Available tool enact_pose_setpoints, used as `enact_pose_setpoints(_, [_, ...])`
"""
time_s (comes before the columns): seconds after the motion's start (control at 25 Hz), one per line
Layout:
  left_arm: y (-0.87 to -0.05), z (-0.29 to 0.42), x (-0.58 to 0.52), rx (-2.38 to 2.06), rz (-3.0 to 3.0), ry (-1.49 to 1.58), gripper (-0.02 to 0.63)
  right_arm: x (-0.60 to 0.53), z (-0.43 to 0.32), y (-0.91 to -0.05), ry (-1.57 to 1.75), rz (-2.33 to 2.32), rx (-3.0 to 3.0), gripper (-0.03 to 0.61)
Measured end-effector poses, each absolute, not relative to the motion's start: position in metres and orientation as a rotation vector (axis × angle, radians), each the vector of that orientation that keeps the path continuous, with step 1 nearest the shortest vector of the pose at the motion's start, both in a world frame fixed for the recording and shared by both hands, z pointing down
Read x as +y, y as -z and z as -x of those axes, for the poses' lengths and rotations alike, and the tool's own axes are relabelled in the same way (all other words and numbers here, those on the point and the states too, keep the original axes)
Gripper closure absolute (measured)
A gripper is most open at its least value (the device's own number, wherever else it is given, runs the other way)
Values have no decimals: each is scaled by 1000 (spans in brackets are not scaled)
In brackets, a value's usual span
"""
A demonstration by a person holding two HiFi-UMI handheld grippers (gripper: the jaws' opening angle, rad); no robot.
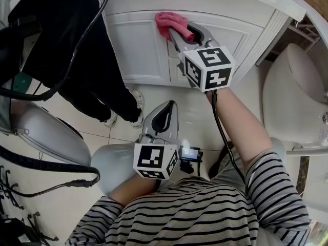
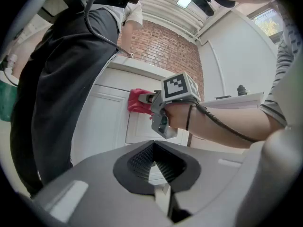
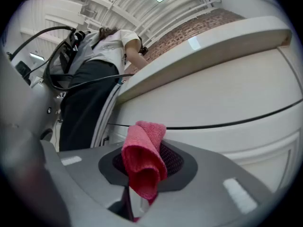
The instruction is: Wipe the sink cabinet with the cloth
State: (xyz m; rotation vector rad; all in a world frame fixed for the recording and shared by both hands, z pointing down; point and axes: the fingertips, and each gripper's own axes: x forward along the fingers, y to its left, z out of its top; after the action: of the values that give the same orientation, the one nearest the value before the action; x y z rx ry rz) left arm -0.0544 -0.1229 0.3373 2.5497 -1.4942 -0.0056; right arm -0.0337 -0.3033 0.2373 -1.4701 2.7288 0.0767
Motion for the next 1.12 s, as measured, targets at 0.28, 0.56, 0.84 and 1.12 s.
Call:
enact_pose_setpoints(0.28, [-341, 50, -125, -1451, -2541, 6, 620, -288, -100, -234, -162, 1707, 2575, 482])
enact_pose_setpoints(0.56, [-342, 40, -121, -1434, -2546, -4, 620, -248, -233, -234, -67, 2106, 2220, 485])
enact_pose_setpoints(0.84, [-340, 44, -121, -1439, -2541, 14, 620, -242, -51, -269, 16, 1666, 2603, 485])
enact_pose_setpoints(1.12, [-349, 62, -128, -1486, -2502, -7, 620, -302, 38, -304, -181, 1727, 2776, 485])
